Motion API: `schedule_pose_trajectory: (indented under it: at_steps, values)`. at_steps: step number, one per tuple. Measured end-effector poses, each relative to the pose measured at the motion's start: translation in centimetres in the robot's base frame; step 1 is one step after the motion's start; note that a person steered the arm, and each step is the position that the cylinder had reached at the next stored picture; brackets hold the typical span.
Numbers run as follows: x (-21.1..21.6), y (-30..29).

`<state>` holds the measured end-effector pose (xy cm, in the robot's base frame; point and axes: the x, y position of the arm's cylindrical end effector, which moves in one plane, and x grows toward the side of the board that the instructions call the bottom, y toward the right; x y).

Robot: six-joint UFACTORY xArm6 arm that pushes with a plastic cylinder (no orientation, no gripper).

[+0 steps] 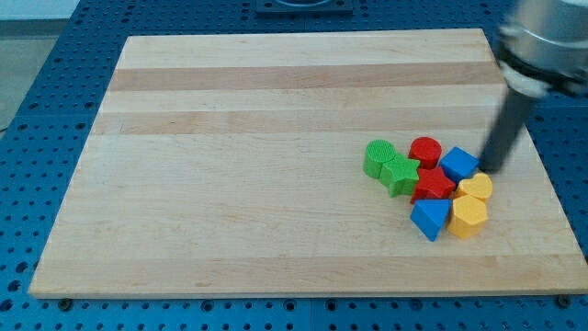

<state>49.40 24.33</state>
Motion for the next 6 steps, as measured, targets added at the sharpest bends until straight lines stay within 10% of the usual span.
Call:
schedule_pose_trajectory:
  at_steps: [6]
  values:
    - [-10.8,-6.1]
